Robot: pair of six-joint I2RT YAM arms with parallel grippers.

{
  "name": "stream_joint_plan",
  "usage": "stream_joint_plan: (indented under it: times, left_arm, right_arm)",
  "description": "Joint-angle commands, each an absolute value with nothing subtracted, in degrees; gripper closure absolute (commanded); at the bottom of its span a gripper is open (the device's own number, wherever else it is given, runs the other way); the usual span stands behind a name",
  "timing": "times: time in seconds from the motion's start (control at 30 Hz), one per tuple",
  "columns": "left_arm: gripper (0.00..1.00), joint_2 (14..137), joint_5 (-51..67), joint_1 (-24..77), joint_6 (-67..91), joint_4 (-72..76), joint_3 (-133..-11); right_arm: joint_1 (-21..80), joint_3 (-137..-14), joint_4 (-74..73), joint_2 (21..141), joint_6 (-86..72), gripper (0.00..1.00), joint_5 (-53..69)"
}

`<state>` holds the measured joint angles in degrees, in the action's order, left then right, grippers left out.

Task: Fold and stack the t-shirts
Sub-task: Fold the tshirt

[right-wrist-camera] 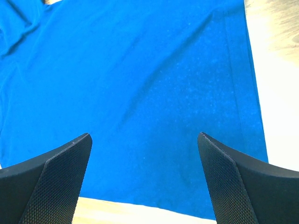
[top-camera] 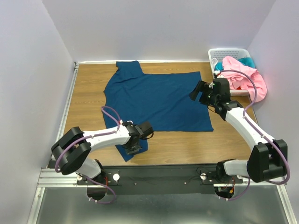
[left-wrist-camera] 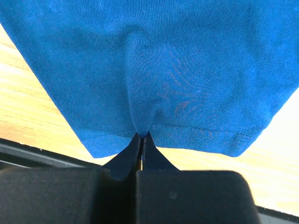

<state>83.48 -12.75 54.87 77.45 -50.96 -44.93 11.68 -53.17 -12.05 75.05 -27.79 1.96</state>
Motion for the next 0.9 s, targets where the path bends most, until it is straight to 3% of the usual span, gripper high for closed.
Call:
stream_joint_plan:
  times: [0.0,0.53,0.87]
  left_arm:
    - [1.00,80.35,-16.96,55.11,77.43,-49.32,-44.47]
    - [1.00,70.85,-31.54,54.58,77.88,-45.63,-44.83]
    - [1.00,62.49,-35.68,54.05,74.97,-40.34,-43.33]
  right_arm:
    - [11.87,-51.68,-11.69,72.78,-27.77,0.00,0.26]
    - [11.87,-29.81,-16.52,55.90,-40.33,0.00,-7.97]
    - [11.95,-28.56,-19.07,64.50,-45.35,0.02,-13.27]
